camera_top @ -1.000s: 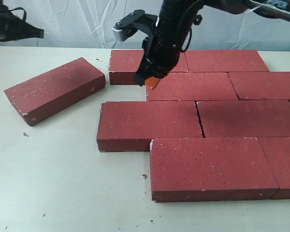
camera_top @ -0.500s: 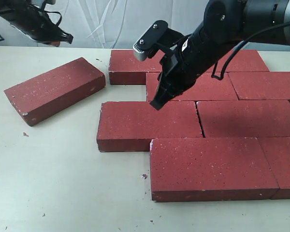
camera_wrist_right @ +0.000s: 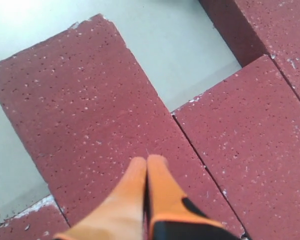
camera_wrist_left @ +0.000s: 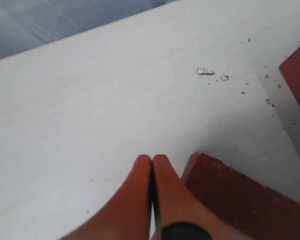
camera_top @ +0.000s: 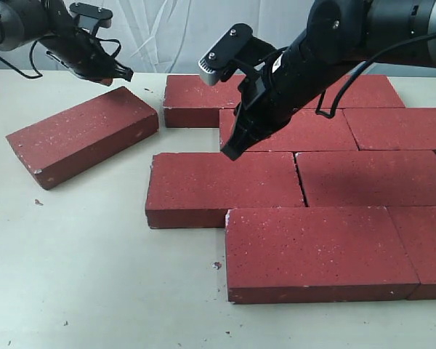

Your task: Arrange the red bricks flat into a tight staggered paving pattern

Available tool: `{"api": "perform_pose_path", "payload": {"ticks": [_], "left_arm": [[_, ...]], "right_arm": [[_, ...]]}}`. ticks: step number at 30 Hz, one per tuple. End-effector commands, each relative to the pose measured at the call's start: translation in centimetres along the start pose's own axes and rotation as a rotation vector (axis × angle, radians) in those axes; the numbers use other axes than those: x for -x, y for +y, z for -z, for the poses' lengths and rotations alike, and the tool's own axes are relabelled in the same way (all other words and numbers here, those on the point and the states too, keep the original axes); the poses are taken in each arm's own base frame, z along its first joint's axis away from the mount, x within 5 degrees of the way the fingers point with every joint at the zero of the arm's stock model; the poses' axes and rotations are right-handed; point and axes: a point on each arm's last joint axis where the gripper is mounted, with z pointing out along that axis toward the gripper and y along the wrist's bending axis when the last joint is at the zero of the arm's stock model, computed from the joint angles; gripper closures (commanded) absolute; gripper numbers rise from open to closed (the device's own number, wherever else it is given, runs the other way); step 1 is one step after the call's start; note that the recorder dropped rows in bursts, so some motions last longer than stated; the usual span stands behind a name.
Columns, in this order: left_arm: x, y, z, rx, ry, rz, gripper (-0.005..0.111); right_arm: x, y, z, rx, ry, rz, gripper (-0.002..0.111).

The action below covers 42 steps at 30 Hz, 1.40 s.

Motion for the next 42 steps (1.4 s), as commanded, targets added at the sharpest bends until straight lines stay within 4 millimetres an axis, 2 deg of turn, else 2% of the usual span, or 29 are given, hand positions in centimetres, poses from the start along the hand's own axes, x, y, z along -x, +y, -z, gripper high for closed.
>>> {"api": "perform_pose_path", "payload": {"ticks": [1, 14, 28, 37, 42], "left_arm": [[0.4, -0.4, 0.1, -0.021, -0.025, 0.030, 0.107], [-0.5, -0.7, -1.3, -0.053, 0.005, 0.051, 0.107], [-0.5, -1.8, -0.1, -0.186, 0.098, -0.110, 0.107], [-0.9, -2.9, 0.2, -0.322, 0.128, -0.162, 0.107], [-0.8, -3.1, 0.8, -0.342, 0.128, -0.194, 0.107]], "right_arm": [[0.0, -0.2, 0.0, -0.008, -0.011, -0.003, 0.109], [0.0, -0.2, 0.0, -0.012, -0.015, -0.003, 0.109], [0.1, -0.3, 0.0, -0.019, -0.023, -0.003, 0.109], [0.1, -0.3, 0.0, -0.022, -0.026, -0.003, 0.109], [0.1, -0.3, 0.0, -0.024, -0.030, -0.003, 0.109]]}}
